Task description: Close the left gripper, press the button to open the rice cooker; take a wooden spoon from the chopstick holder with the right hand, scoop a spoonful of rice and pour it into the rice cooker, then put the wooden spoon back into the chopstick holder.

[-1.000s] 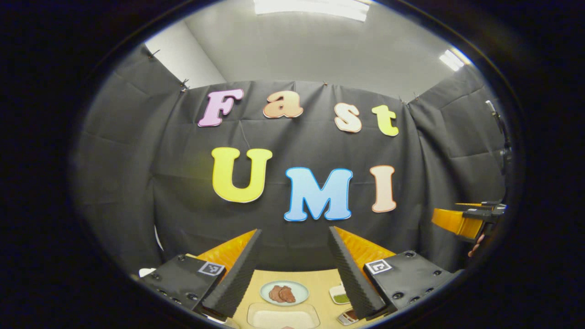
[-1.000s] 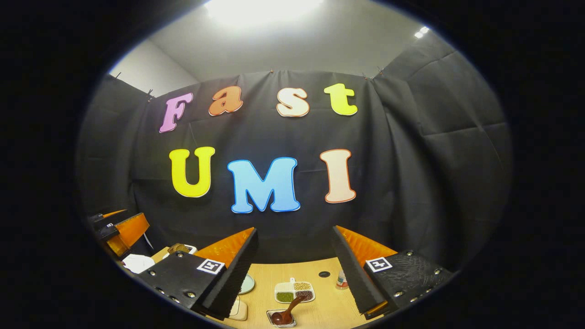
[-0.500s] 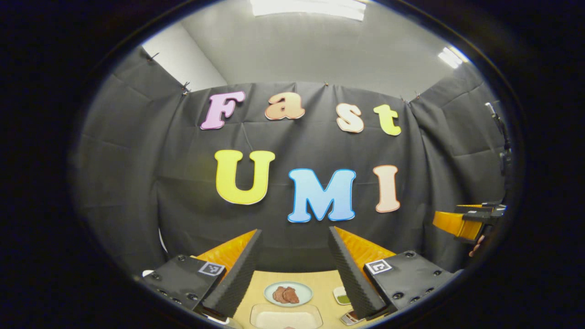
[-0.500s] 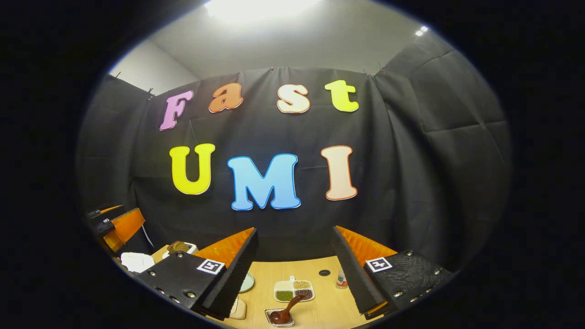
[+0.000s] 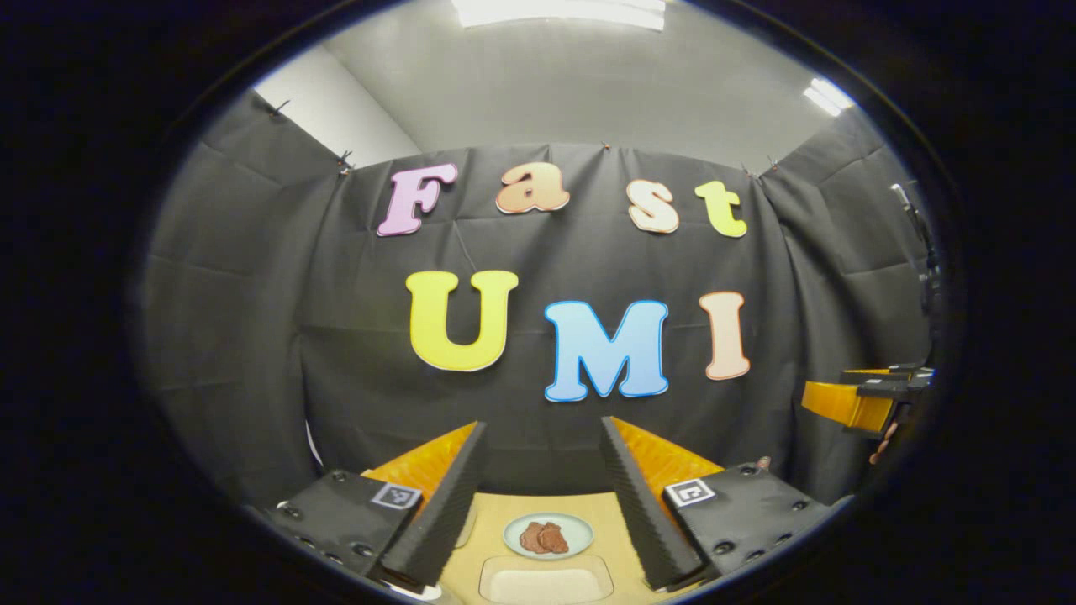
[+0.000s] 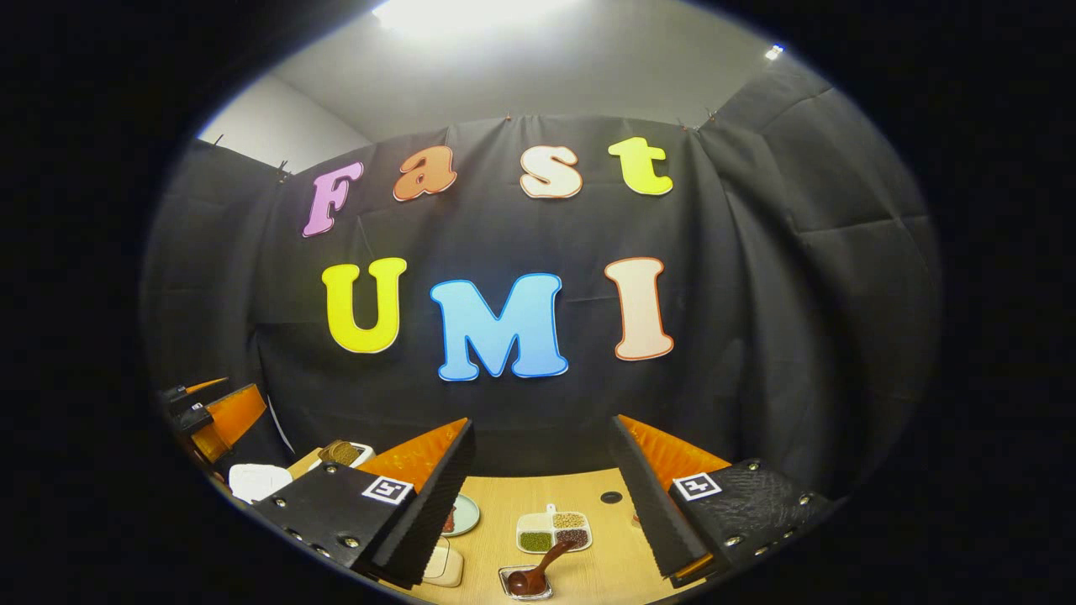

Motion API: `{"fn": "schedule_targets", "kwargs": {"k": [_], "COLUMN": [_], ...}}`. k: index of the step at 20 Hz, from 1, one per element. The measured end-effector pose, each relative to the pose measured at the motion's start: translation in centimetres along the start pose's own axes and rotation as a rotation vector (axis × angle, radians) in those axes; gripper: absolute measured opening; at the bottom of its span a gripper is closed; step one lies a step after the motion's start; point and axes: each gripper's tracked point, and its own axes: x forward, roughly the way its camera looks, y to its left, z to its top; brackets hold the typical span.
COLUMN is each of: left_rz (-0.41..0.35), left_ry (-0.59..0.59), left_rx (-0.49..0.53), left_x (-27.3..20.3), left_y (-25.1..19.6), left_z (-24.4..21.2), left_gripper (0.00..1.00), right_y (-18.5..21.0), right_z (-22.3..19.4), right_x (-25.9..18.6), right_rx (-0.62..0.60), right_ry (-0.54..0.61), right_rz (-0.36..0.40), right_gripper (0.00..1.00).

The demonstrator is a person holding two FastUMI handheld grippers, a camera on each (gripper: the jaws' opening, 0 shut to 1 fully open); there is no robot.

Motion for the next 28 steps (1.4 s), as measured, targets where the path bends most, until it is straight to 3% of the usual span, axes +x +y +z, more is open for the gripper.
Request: {"fn": "schedule_targets", "kwargs": {"k": [4, 5, 6, 9, 15, 19, 23, 26, 28], "left_rz": [0.025, -0.033, -0.056, -0.017, 0.079, 0.103, 0.189, 0.261, 0.278], "left_ry": [0.022, 0.037, 0.049, 0.072, 0.134, 0.226, 0.306, 0.386, 0.430], "left_rx": [0.002, -0.028, -0.046, 0.001, 0.093, 0.014, -0.109, -0.143, -0.192], "left_x": [-1.6, -0.9, -0.9, -1.2, -2.3, -3.6, -5.0, -6.1, -6.7], "left_y": [1.5, 0.2, -0.1, 2.3, 6.1, 8.8, 13.6, 17.6, 19.3], "left_z": [-0.6, -1.6, -2.0, -3.1, -6.6, -10.5, -13.0, -15.3, -17.0], "left_gripper": [0.26, 0.11, 0.07, 0.10, 0.07, 0.07, 0.07, 0.10, 0.07], "right_y": [0.1, 0.3, 0.3, 0.5, 1.3, 1.7, 1.9, 2.0, 1.8], "right_z": [0.0, -0.1, 0.0, -0.4, -1.0, -1.8, -2.6, -3.0, -3.3], "right_x": [0.1, 0.1, 0.2, 0.6, 1.2, 1.5, 1.9, 2.1, 2.0], "right_rx": [-0.002, 0.001, 0.004, 0.012, 0.016, 0.018, 0.023, 0.026, 0.022], "right_ry": [0.000, -0.002, -0.003, 0.004, 0.021, 0.043, 0.072, 0.088, 0.093], "right_rz": [0.007, 0.009, 0.010, 0.013, 0.032, 0.048, 0.062, 0.069, 0.069], "right_gripper": [0.97, 0.97, 0.96, 0.97, 0.97, 0.97, 0.97, 0.97, 0.97]}}
